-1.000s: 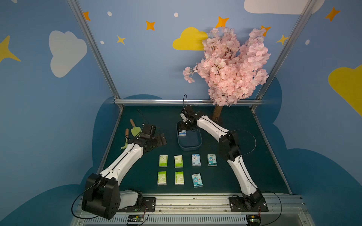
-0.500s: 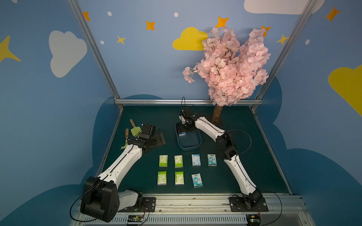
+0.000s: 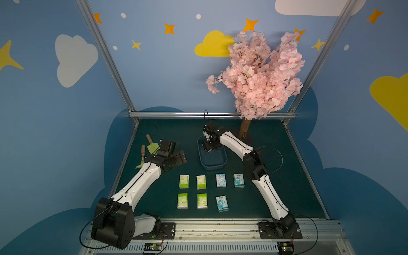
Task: Take the pocket tissues out of the storage box
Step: Pick up the pocket tissues from the storage box.
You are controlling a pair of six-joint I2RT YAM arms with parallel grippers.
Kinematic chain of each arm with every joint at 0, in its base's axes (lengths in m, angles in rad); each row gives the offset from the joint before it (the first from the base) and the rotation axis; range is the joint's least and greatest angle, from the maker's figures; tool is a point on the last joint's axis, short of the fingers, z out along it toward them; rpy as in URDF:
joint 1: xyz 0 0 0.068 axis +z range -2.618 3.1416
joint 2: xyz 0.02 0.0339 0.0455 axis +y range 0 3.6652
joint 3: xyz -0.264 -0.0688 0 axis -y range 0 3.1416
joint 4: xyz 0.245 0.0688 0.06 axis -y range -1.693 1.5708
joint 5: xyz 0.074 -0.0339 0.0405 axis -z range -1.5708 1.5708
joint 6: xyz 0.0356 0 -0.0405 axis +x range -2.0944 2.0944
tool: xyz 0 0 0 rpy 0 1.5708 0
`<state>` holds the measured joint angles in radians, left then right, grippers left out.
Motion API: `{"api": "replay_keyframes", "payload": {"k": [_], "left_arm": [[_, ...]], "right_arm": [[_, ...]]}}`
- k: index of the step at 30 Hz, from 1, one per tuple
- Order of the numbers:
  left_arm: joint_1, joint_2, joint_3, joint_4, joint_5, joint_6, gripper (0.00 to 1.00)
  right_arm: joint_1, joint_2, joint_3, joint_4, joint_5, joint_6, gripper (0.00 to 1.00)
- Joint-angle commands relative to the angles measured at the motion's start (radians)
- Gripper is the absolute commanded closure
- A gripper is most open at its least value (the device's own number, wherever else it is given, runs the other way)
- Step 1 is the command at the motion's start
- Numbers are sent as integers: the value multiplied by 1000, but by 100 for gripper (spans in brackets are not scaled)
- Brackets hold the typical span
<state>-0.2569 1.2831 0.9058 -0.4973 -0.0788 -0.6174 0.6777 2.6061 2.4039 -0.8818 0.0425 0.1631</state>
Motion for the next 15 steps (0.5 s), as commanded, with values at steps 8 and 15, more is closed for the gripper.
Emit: {"api": "replay_keyframes", "payload": {"k": [8, 15], "left_arm": [[4, 11, 27, -18, 1, -6, 0], [3, 30, 40, -11, 4, -11, 0]], "right_arm": [[0, -21, 4, -46, 1, -15, 45], [0, -127, -70, -45, 5, 19, 50]]}}
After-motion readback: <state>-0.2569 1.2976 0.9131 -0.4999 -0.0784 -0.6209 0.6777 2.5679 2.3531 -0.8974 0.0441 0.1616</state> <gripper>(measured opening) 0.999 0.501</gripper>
